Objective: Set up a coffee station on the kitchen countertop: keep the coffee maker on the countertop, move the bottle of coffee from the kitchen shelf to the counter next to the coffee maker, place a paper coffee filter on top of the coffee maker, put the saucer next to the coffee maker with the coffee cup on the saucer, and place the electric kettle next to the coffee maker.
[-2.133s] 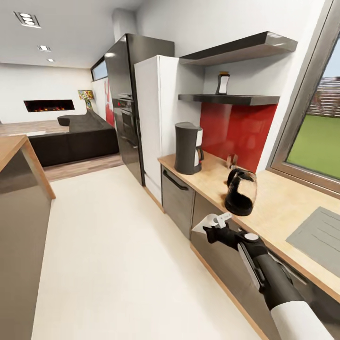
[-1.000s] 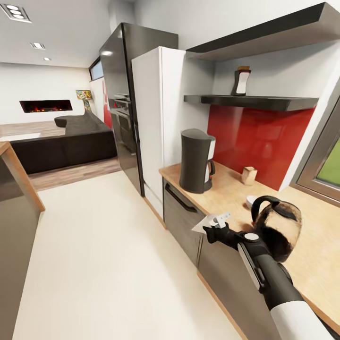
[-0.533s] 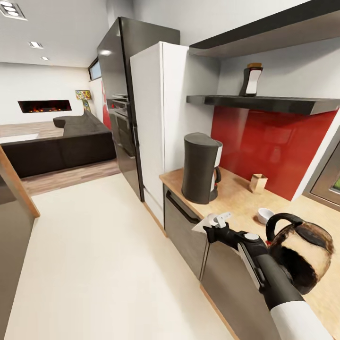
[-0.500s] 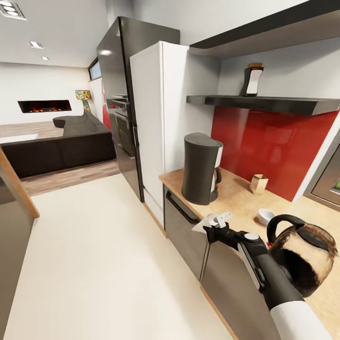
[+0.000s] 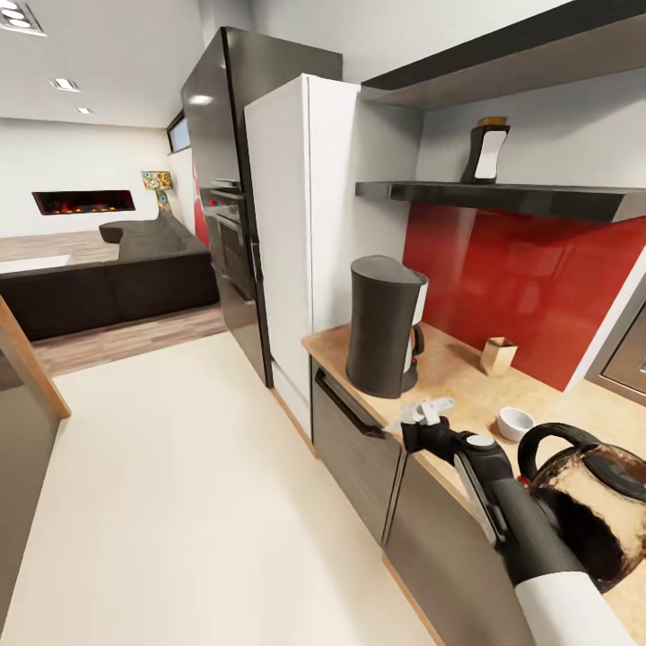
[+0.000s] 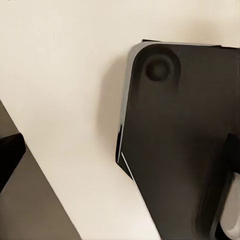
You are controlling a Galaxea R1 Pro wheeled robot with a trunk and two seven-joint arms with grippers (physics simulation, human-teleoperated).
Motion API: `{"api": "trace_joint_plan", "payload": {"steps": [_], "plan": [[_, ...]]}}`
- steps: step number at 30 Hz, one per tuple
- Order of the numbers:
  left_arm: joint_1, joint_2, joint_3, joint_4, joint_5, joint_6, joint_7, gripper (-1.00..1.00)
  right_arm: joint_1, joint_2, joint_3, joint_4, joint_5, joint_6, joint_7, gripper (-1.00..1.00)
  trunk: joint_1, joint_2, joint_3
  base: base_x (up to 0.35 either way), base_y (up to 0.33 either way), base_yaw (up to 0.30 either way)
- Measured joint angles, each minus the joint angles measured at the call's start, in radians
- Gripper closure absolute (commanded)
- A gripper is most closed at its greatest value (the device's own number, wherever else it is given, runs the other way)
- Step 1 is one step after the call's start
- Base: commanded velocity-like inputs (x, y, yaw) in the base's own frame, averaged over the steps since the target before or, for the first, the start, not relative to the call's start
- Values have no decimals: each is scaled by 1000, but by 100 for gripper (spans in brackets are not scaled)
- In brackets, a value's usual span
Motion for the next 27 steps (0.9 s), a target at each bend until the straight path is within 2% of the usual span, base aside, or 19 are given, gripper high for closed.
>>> {"api": "trace_joint_plan", "payload": {"steps": [1, 2, 5, 8, 10, 11, 13, 15, 16, 18, 22, 23, 27], "plan": [[0, 0, 0, 0, 0, 0, -4, -100, -6, -1, 0, -49, 3, 96, -21, 100, 0, 0, 0, 0, 0, 0], [0, 0, 0, 0, 0, 0, -5, -100, -17, -2, 0, -61, 4, 136, -42, 100, 0, 0, 0, 0, 0, 0], [0, 0, 0, 0, -1, 0, -7, -100, -41, -3, 1, -68, 12, 198, -98, 100, 0, 0, 0, 0, 0, 0], [0, 4, 0, 0, -1, 0, -8, -100, -70, -4, 1, -71, 55, 240, -153, 100, 0, 0, 0, 0, 0, 0], [0, 6, -1, 0, -1, 0, -8, -100, -93, -7, 1, -71, 114, 250, -165, 100, 0, 0, 0, 0, 0, 0], [0, 3, -2, 0, -2, 0, -8, -100, -127, -12, 2, -71, 209, 254, -165, 100, 0, 0, 0, 0, 0, 0], [0, 4, -2, 0, -4, 0, -9, -100, -162, -17, 2, -67, 278, 254, -153, 100, 0, 0, 0, 0, 0, 0], [0, 7, -2, 0, -4, 0, -9, -100, -202, -23, 2, -64, 332, 255, -120, 100, 0, 0, 0, 0, 0, 0], [0, 5, -2, 0, -4, 0, -9, -100, -240, -28, 2, -62, 367, 256, -79, 100, 0, 0, 0, 0, 0, 0], [0, 3, -4, 0, -4, 0, -9, -100, -305, -41, 2, -55, 408, 266, -14, 100, 0, 0, 0, 0, 0, 0], [1, -1, -6, 1, -5, -1, -9, -100, -421, -60, 2, -18, 463, 321, 102, 100, 0, 0, 0, 0, 0, 0], [1, 0, -7, 2, -5, -1, -9, -100, -478, -68, 2, 9, 491, 339, 158, 100, 0, 0, 0, 0, 0, 0], [1, 5, -7, 2, -4, -1, -10, -100, -580, -75, 2, 64, 544, 350, 260, 100, 0, 0, 0, 0, 0, 0]]}}
